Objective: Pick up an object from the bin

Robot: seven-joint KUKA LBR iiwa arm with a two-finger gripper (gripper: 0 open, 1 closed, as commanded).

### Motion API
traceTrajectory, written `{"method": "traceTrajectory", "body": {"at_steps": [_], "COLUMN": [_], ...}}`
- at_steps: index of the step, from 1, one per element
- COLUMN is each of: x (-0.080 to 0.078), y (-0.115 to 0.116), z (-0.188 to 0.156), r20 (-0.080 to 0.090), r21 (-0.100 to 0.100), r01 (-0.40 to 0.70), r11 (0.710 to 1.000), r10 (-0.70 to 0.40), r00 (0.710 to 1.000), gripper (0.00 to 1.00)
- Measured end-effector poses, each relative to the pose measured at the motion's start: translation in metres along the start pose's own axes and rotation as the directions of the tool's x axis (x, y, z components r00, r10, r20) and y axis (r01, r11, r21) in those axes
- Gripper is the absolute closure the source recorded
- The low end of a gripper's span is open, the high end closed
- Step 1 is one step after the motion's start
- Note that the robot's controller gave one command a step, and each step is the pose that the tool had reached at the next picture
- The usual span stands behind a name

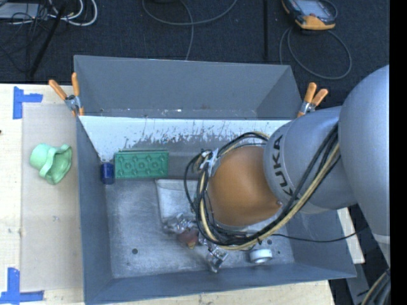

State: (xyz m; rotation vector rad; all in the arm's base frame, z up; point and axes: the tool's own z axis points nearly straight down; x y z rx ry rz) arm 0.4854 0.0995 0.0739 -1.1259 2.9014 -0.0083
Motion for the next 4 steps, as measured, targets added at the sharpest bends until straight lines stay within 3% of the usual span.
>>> {"method": "traceTrajectory", "body": {"at_steps": [1, 2, 3, 4], "x": [0.017, 0.012, -0.006, -0.026], "y": [-0.070, -0.070, -0.049, -0.041], "z": [-0.005, -0.007, -0.109, -0.197], "r20": [-0.045, -0.028, -0.016, -0.011], "r21": [-0.023, -0.016, -0.024, -0.018], "r01": [-0.066, -0.066, 0.380, 0.391], "r11": [0.998, 0.998, 0.925, 0.920], "r10": [0.065, 0.066, -0.380, -0.391], "r00": [0.997, 0.997, 0.925, 0.920], "gripper": [0.00, 1.00, 1.00, 1.00]}}
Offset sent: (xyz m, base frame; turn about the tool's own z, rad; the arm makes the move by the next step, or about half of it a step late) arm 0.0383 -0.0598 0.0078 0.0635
